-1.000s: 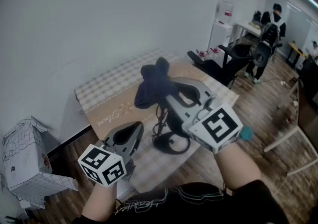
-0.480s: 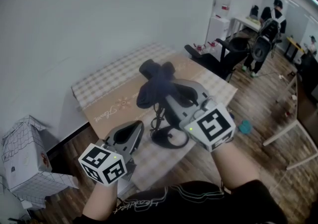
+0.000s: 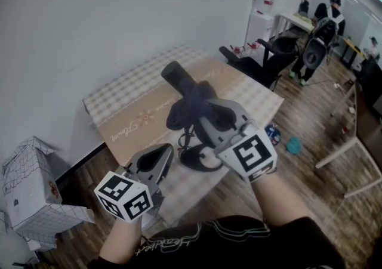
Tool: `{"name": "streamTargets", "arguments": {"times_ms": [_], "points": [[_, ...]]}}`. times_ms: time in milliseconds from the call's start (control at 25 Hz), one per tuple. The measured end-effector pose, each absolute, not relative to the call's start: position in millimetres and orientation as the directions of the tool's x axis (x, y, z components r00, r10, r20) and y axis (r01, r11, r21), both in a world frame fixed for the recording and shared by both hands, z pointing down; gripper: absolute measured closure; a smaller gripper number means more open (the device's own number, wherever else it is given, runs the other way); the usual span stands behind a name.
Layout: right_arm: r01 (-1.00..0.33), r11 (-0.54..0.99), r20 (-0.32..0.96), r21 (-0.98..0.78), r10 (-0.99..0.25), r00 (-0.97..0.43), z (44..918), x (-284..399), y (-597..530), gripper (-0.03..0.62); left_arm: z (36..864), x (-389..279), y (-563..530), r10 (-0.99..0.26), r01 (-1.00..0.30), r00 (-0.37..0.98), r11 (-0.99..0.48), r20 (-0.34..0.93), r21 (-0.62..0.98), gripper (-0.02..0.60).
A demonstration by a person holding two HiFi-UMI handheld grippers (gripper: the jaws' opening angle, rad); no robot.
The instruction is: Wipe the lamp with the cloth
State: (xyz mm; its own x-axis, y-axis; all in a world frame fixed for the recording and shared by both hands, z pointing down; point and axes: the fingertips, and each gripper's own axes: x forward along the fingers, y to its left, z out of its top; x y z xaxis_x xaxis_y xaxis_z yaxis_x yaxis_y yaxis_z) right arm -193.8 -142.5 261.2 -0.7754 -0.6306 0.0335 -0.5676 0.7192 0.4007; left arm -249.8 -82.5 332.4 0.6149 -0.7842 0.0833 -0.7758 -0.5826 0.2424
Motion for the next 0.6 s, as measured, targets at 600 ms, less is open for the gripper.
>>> {"name": "streamTargets", "arguments": {"times_ms": [600], "points": [[-0.626, 0.717, 0.081, 0.307, -0.675, -0.733, 308, -173, -137, 0.537, 349, -235, -73, -0.768, -0.762, 0.631, -0.588, 0.108, 0.27, 0.581]]}}
